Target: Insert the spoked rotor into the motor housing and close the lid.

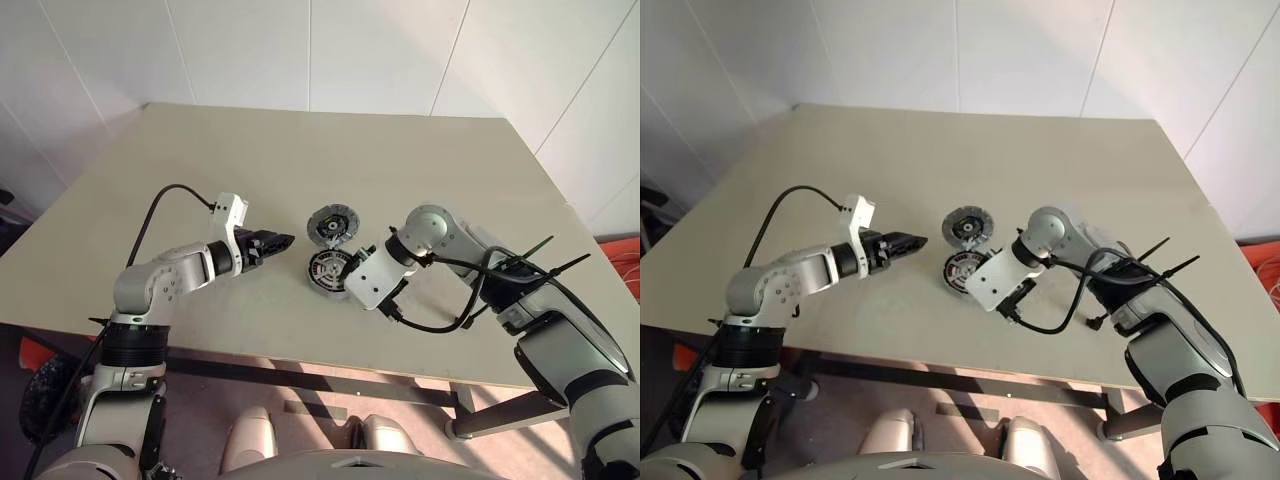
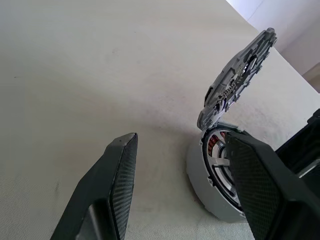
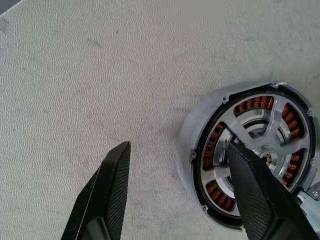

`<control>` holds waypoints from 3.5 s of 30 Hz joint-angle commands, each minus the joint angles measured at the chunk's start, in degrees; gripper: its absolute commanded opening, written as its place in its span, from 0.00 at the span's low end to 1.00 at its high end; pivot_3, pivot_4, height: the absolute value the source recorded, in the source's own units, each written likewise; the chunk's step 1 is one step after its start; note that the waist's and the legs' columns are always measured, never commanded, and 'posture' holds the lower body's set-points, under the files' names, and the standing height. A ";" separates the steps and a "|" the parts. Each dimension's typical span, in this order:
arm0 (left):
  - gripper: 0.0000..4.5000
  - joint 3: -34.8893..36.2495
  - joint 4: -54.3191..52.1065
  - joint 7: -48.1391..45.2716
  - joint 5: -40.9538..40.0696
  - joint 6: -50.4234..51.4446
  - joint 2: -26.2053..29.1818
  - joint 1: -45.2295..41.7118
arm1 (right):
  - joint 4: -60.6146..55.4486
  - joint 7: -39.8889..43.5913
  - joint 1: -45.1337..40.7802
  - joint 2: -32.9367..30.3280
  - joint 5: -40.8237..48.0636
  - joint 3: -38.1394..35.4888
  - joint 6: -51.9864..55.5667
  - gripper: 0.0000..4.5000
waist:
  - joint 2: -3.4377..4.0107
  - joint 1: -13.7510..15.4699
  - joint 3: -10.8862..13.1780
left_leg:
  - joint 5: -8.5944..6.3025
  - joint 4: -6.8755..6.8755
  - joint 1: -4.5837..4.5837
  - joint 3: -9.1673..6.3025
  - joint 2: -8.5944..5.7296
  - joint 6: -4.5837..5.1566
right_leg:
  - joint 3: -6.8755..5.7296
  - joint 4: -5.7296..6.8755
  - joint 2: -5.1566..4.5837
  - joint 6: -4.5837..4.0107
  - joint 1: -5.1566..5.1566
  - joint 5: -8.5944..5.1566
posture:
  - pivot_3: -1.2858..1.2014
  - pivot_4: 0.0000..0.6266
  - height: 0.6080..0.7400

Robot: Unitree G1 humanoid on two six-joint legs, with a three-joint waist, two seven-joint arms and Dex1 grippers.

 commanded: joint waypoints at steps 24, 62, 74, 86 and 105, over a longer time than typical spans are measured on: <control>0.66 1.68 -1.23 0.13 -0.48 -0.69 0.82 -0.83 | -2.74 -2.00 0.08 -0.04 -0.24 -2.24 -0.03 0.11 | -0.07 0.00 0.00 | 0.00 0.00 0.01 0.00 0.00 0.00 | 0.00 0.00 0.01 0.00 0.02 0.00 | 0.52 0.00 1.00; 0.66 1.87 -3.81 4.71 -0.46 -3.12 -7.76 6.49 | -33.62 4.17 10.96 -22.98 12.84 -12.93 43.50 0.00 | -0.06 0.38 0.05 | 0.02 -0.05 0.19 0.00 0.17 -0.01 | 0.03 -0.03 0.15 -0.03 0.14 0.02 | 0.52 0.00 1.00; 0.66 2.61 -4.87 5.48 -0.73 -2.93 -7.90 7.49 | -39.00 0.96 10.38 -19.87 12.15 -11.46 51.68 0.00 | -0.06 1.15 0.05 | -0.05 -0.04 0.19 0.02 0.15 -0.13 | 0.03 -0.06 0.12 -0.04 0.16 0.03 | 0.52 0.00 1.00; 0.66 3.17 -5.29 6.21 -0.91 -2.82 -7.92 7.64 | -32.83 -3.29 8.54 -18.15 5.03 -9.18 38.77 0.00 | -0.06 1.47 0.05 | -0.05 -0.04 0.20 0.02 0.15 -0.14 | 0.04 -0.04 0.11 -0.04 0.16 0.03 | 0.52 0.00 1.00; 0.66 3.63 -5.15 6.65 -1.18 -2.63 -7.85 7.24 | -18.99 -13.22 5.12 -17.52 -12.10 -7.03 0.21 0.00 | -0.07 1.33 0.06 | -0.04 -0.02 0.12 0.04 0.14 -0.13 | 0.03 -0.03 0.11 -0.05 0.09 0.03 | 0.52 0.00 1.00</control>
